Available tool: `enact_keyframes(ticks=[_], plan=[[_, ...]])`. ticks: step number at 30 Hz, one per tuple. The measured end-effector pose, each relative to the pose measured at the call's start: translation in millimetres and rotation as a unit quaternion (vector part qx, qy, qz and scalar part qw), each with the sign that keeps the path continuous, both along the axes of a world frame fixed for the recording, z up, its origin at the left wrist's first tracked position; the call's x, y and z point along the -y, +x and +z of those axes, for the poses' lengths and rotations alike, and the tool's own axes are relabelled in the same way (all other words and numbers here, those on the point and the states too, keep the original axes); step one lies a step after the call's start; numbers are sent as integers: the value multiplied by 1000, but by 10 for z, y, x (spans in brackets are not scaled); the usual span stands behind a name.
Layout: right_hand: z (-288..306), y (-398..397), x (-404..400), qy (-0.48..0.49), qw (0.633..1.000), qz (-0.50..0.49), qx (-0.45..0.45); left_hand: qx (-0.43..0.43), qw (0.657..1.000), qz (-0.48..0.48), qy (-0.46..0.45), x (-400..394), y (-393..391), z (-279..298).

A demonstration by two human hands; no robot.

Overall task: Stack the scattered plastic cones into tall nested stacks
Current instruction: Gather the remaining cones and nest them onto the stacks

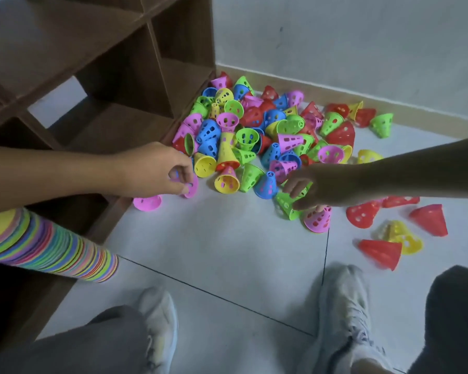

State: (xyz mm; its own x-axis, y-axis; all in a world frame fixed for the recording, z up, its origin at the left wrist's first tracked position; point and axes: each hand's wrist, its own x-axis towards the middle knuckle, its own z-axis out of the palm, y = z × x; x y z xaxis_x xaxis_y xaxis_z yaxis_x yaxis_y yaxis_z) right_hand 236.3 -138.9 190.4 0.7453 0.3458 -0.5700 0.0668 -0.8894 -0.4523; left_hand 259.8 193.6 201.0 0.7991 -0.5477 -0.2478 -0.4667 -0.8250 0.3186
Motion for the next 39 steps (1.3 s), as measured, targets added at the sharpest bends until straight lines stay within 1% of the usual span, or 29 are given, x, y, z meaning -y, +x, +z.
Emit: enact_keyframes(ticks=[4, 9, 13, 19, 23, 26, 30, 36, 39], plan=[[-154, 63, 242, 0, 999, -33, 31, -1, 1000, -13, -1, 185, 265, -416], [-443, 54, 505, -45, 995, -43, 75, 10, 1000, -10, -6, 147, 482, -782], [-836, 46, 688, -65, 988, -92, 105, 34, 996, 71, -30, -70, 618, -1153], [-1331, 9, 833, -45, 967, -207, 144, 58, 976, 201, -64, -261, 710, -1651], [-1584, -53, 872, -21, 953, -272, 135, 101, 958, 261, -61, -230, 695, -1862], [-1741, -136, 842, -6, 942, -318, 106, 104, 954, 271, -71, -221, 620, -1987], [-1877, -194, 754, 15, 930, -350, 109, 108, 960, 244, -80, -213, 512, -2039], [-1917, -255, 486, 39, 927, -349, 132, 115, 955, 255, -96, -174, 536, -2109], [-1921, -339, 331, 59, 924, -353, 132, 103, 955, 257, -108, -131, 560, -2118]])
